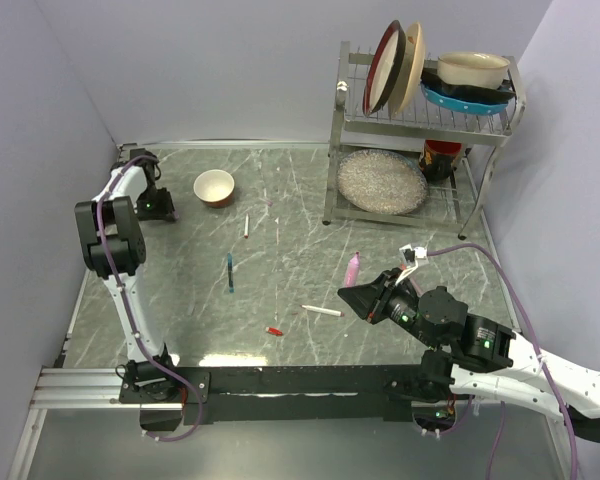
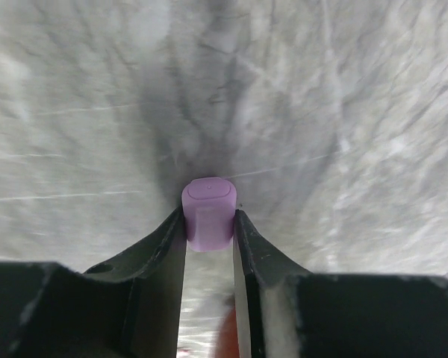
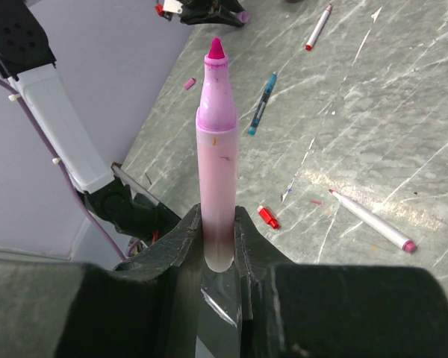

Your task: Insert the pens into the pen caps

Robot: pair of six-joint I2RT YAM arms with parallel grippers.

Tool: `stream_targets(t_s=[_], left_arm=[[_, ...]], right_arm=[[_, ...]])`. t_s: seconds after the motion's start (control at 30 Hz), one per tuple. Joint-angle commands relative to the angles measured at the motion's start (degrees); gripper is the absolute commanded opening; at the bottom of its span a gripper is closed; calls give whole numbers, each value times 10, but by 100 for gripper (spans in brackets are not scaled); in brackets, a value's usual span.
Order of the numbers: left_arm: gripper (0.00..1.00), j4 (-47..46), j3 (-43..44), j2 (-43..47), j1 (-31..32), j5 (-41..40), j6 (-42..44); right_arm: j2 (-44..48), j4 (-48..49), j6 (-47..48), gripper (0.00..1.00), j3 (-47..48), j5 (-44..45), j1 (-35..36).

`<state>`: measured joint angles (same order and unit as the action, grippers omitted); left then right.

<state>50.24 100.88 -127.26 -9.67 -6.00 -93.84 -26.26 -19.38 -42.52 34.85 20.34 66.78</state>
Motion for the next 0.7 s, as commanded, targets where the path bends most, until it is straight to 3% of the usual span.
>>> stream_targets(t_s=[0.0, 0.33, 0.47, 0.67], left_arm=[[1, 62, -55, 27, 16, -52, 102], [1, 24, -189, 172, 94, -104, 204], [1, -16, -238, 271, 170, -98, 264], [1, -116, -315, 421, 296, -12, 364]], right_arm=[[1, 14, -5, 0, 17, 8, 2], [-27, 37, -7, 0, 7, -29, 1], [-37, 64, -11, 0, -11, -48, 2], [-82, 135, -6, 0, -38, -102, 2]])
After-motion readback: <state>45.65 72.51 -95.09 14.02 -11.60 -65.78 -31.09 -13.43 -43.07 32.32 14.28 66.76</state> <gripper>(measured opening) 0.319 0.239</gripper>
